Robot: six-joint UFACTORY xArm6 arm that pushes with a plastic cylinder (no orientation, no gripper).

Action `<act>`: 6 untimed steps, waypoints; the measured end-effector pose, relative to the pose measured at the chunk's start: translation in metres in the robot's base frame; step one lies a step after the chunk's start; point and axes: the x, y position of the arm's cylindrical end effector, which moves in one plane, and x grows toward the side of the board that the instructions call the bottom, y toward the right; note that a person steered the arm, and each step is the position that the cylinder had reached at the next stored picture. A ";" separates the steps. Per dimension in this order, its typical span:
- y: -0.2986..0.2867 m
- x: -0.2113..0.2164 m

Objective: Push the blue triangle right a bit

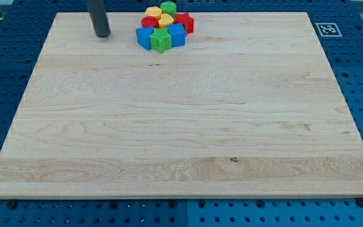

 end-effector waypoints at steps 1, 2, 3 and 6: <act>0.018 -0.006; 0.018 -0.017; 0.018 -0.016; 0.027 0.017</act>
